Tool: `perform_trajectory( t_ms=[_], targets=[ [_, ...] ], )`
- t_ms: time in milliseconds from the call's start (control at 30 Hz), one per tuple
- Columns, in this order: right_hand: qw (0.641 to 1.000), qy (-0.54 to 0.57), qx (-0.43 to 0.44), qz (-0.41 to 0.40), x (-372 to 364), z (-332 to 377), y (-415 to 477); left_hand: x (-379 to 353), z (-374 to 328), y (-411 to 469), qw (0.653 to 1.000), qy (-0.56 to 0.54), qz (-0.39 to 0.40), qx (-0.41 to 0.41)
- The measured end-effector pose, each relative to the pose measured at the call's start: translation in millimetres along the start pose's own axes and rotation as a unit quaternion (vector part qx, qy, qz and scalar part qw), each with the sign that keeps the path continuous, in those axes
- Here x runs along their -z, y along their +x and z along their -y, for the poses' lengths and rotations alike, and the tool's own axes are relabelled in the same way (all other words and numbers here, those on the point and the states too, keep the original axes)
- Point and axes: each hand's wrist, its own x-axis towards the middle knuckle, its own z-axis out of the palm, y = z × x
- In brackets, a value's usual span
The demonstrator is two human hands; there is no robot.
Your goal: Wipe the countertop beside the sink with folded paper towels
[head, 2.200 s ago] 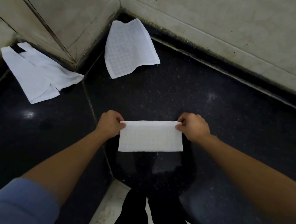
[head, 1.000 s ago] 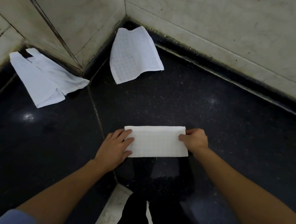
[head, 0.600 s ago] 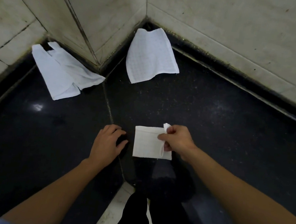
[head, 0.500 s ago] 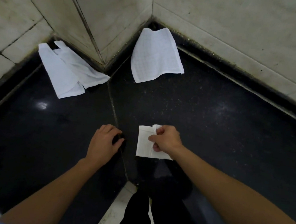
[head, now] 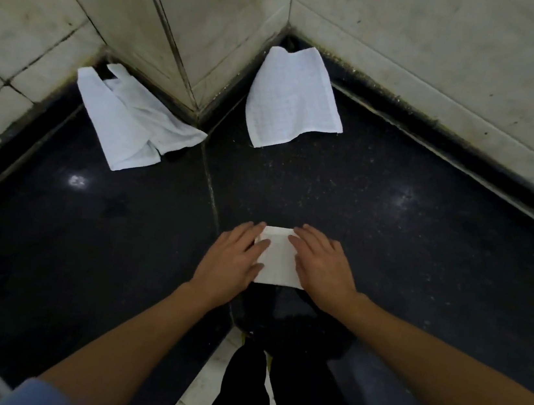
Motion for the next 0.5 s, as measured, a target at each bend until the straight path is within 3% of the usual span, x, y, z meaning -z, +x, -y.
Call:
perform_trajectory(
  t_ms=[133,367,500],
  targets=[
    [0.983,-0.064,-0.002,0.174,-15,-12,-17,-16,3,5,0.985,0.081,0.150,-0.020],
    [0.979,-0.085,0.005,0.187,-7,-19,-8,-21,9,2,0.983,0.114,0.139,-0.028],
    [0.985,-0.012,-0.034,0.166,10,-9,32,-9,10,-4,0.996,0.060,0.062,0.024]
  ],
)
